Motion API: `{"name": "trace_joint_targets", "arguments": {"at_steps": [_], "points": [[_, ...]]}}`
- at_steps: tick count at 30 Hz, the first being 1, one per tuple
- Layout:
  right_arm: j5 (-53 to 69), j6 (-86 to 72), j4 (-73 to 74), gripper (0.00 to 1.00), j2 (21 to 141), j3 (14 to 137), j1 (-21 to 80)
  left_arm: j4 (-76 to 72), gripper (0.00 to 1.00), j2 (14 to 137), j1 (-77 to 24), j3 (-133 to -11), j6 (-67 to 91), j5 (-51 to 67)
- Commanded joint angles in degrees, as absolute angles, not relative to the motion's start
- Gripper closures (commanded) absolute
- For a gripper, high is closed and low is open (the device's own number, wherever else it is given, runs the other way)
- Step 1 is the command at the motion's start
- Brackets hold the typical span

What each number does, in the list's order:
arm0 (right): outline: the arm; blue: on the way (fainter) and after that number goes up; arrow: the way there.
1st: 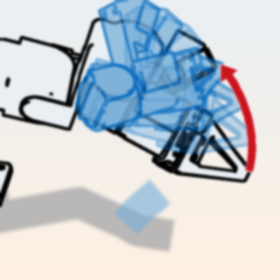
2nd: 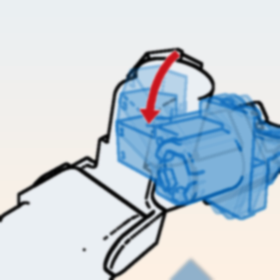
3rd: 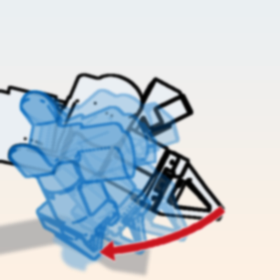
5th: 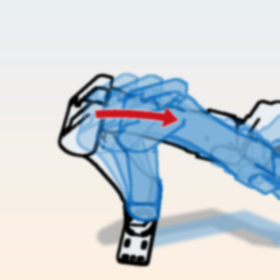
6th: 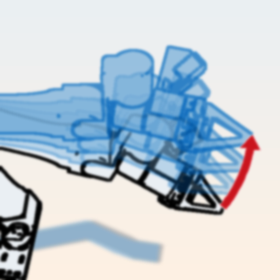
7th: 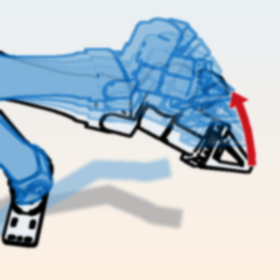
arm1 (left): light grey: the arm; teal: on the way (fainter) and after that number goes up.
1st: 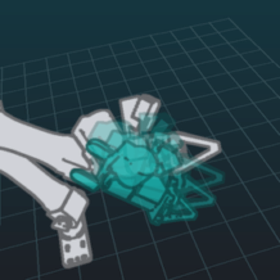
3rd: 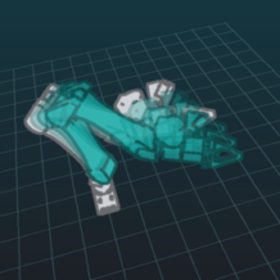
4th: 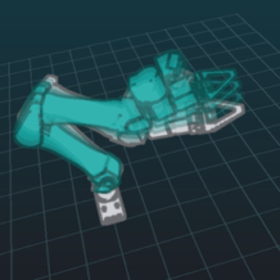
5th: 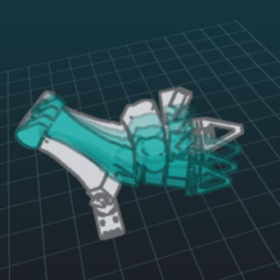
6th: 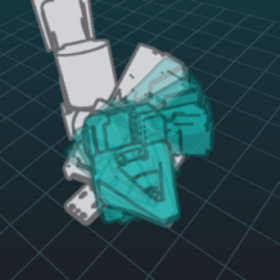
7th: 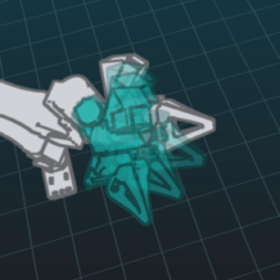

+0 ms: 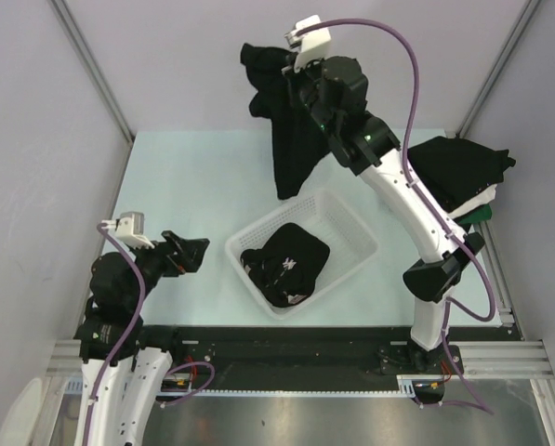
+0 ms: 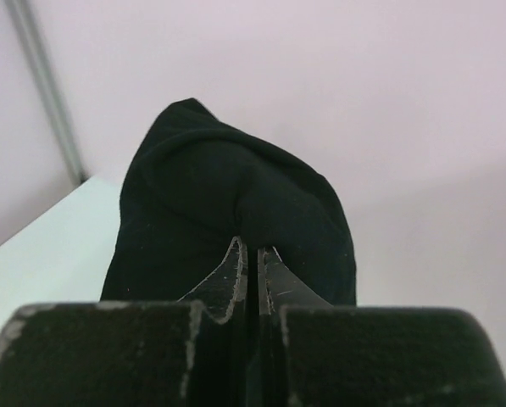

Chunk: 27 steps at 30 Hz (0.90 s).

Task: Fold and stack the t-shirts
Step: Move the tshirt to the center of the board

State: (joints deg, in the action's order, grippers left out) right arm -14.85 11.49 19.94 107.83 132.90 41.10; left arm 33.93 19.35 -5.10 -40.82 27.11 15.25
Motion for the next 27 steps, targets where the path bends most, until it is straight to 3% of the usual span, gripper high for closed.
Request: {"name": "trace_joint_targets", "arguments": {"at_steps": [1, 5, 6, 7, 12, 17, 22, 27], "points": [[-13.4, 13.0, 8.7, 1.0, 110.0, 134.3, 34.6, 35.7, 0.01, 17.9, -5.0, -41.7, 27.8, 15.5], [-15.1, 11.6, 8.5, 1.0, 111.0, 127.0, 33.4, 37.5, 0.01, 17.4, -5.1, -42.5, 27.5, 15.6], [-16.2, 11.5, 8.0, 0.91, 110.8, 125.1, 33.6, 37.7, 0.0, 17.2, -5.0, -42.5, 27.9, 15.7], [-18.0, 11.8, 7.8, 0.64, 109.7, 123.1, 33.9, 37.8, 0.01, 16.8, -5.0, -42.4, 28.2, 15.9], [-24.2, 15.8, 1.2, 0.39, 103.5, 103.8, 36.6, 36.2, 0.01, 15.8, -5.0, -40.0, 29.7, 17.8], [-27.8, 17.1, 0.6, 0.3, 96.0, 94.1, 38.6, 32.0, 0.0, 17.4, -5.1, -35.7, 31.8, 19.2], [-29.7, 14.2, 6.7, 0.3, 88.9, 90.4, 38.7, 23.0, 0.01, 23.3, -5.4, -33.0, 37.1, 23.4], [-28.3, 12.7, 9.1, 0.3, 80.3, 86.2, 38.1, 15.1, 0.02, 30.1, -10.7, -29.8, 43.1, 18.6]]}}
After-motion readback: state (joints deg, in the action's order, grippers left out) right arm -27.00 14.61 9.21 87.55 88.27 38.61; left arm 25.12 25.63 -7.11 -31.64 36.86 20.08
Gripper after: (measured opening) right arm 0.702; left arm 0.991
